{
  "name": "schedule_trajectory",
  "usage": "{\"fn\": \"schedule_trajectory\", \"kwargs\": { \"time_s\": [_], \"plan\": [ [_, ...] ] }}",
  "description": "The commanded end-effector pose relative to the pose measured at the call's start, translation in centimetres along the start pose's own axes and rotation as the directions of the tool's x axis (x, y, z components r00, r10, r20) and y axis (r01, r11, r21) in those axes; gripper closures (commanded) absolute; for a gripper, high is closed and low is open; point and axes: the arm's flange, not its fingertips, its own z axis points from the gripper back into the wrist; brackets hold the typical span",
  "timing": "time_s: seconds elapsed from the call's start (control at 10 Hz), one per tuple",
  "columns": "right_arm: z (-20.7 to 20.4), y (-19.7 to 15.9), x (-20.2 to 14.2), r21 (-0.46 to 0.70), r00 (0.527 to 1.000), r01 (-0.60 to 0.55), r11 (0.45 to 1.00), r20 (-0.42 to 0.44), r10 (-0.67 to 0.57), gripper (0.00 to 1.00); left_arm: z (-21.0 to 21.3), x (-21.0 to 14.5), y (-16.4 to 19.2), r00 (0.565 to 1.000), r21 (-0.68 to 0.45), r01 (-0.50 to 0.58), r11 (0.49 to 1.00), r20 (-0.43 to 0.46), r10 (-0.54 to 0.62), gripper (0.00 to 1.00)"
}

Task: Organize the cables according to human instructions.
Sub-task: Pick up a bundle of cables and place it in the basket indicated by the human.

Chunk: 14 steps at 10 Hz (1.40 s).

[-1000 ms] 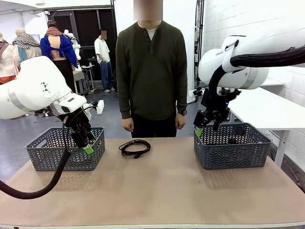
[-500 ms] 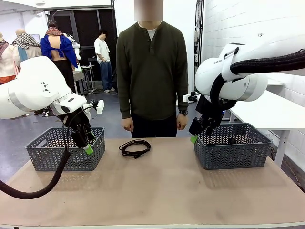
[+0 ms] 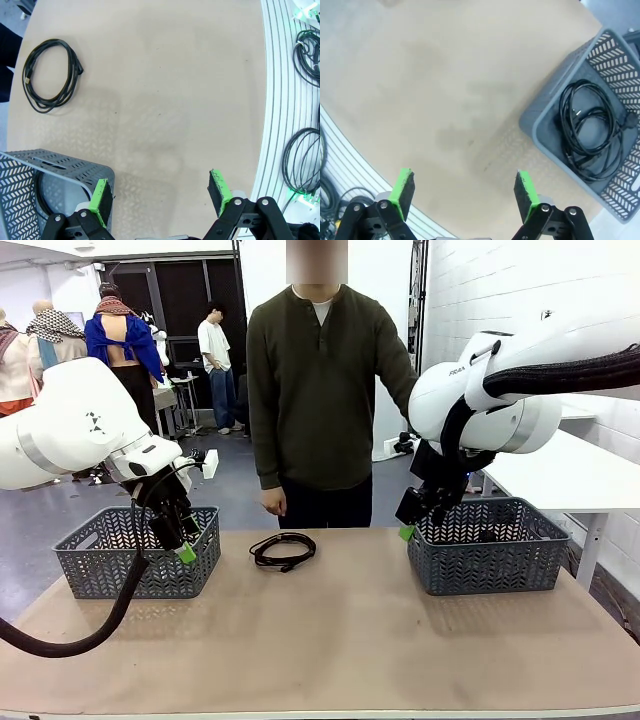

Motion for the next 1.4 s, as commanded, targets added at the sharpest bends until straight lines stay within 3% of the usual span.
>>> {"fn": "schedule_trajectory", "kwargs": {
  "time_s": [0.0, 1.3],
  "plan": [
    [-0.07, 0.13, -0.01, 0.003, 1.0, -0.001, 1.0, -0.004, 0.001, 0.0, 0.06, -0.06, -0.07, 1.0, 0.002, -0.001, 1.0, -0.001, 0.001, 0.0],
    [-0.07, 0.13, -0.01, 0.003, 1.0, -0.001, 1.0, -0.004, 0.001, 0.0, 0.06, -0.06, -0.07, 1.0, 0.002, -0.001, 1.0, -0.001, 0.001, 0.0]
  ]
}}
